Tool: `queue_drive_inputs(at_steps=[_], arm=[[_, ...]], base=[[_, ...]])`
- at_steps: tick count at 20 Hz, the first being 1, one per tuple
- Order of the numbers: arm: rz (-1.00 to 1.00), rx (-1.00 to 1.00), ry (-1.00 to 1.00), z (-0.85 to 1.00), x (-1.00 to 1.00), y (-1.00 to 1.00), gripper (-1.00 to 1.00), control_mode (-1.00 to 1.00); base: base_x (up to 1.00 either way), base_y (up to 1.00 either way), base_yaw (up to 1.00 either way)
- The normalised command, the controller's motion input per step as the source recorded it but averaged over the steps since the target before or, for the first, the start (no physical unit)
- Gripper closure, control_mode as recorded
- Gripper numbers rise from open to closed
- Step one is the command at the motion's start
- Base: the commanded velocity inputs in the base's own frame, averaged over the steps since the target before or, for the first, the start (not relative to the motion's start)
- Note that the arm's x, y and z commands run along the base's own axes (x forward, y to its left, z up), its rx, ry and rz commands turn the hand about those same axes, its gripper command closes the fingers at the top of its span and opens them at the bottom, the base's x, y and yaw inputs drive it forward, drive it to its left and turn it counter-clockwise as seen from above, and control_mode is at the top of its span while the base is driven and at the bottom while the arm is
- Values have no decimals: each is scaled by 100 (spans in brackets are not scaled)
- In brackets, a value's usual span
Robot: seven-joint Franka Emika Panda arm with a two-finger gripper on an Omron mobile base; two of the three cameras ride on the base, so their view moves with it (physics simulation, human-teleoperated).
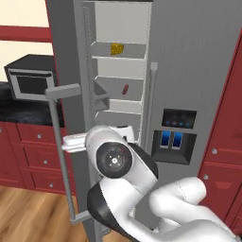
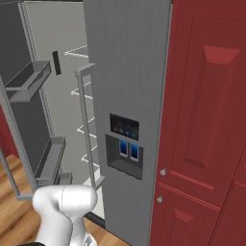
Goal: Retrieve the sausage and cheese from the fridge and place them on the cutting board on the counter.
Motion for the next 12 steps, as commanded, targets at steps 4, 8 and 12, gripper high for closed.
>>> queue_drive_inputs(at_steps=[4, 8, 12], arm=[[0, 26, 11, 53, -62, -100, -100, -100], [0, 29, 25, 38, 3, -100, -100, -100], [1, 29, 21, -10, 66, -75, -100, -100]], base=[[0, 0, 0], [0, 0, 0], [0, 0, 0]])
